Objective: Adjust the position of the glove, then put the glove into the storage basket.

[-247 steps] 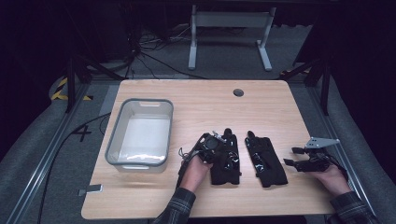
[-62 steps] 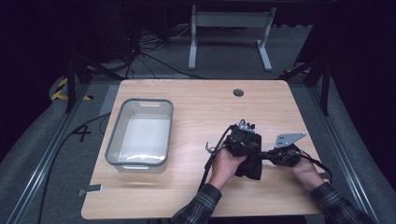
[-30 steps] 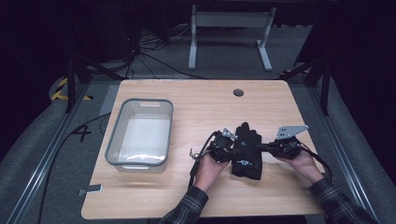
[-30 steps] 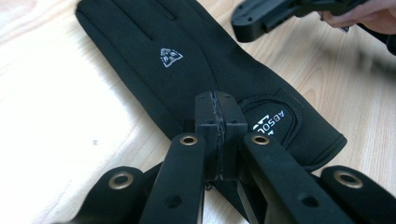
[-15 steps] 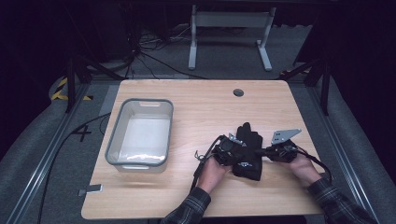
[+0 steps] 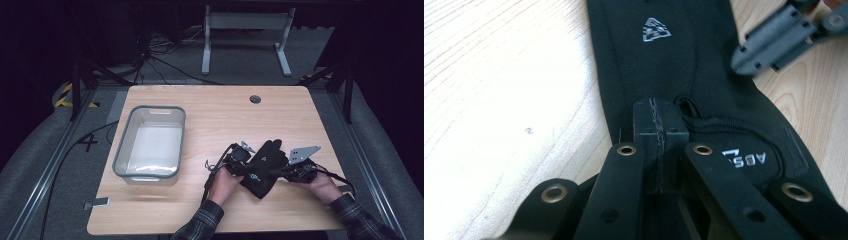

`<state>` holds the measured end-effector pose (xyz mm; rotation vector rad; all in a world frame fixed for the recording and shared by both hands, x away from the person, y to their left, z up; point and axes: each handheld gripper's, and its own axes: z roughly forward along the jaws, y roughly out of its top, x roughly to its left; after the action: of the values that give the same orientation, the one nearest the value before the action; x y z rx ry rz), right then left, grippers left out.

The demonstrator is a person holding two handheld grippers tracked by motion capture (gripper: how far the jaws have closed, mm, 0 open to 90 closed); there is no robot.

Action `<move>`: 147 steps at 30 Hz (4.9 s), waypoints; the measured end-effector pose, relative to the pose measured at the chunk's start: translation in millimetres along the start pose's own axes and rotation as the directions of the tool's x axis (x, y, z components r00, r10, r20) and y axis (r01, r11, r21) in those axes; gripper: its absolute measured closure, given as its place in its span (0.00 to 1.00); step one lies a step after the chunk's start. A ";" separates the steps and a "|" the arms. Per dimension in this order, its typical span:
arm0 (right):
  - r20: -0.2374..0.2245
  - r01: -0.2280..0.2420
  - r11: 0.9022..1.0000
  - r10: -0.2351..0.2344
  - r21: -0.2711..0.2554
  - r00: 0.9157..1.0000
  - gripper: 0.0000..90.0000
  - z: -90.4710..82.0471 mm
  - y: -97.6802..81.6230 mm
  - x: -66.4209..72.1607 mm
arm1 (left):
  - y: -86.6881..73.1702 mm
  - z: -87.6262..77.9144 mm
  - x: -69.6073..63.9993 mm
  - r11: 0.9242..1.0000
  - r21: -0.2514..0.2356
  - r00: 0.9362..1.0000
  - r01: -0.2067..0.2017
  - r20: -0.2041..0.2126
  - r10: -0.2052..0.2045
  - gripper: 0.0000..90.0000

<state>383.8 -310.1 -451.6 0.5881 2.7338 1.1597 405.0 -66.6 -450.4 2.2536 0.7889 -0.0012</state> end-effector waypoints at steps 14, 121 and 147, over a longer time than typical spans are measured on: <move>-0.045 0.014 1.000 -0.014 -0.011 0.999 0.96 -3.2 6.3 13.5 | -2.3 -7.9 5.9 1.000 -0.007 1.000 -0.010 -0.012 0.010 0.97; 0.261 -0.159 0.986 0.165 -0.042 0.951 0.12 -46.0 -66.1 -16.3 | 31.9 -71.3 3.2 0.995 -0.031 0.995 -0.094 0.029 0.095 0.75; 0.261 -0.159 0.986 0.164 -0.042 0.951 0.12 -45.9 -66.0 -16.2 | 4.2 -161.1 60.0 0.994 -0.104 0.988 0.019 -0.152 -0.034 0.74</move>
<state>367.0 -388.8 -467.2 0.9081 2.4837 1.0525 419.6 67.6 -343.9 2.1648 0.8801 0.1985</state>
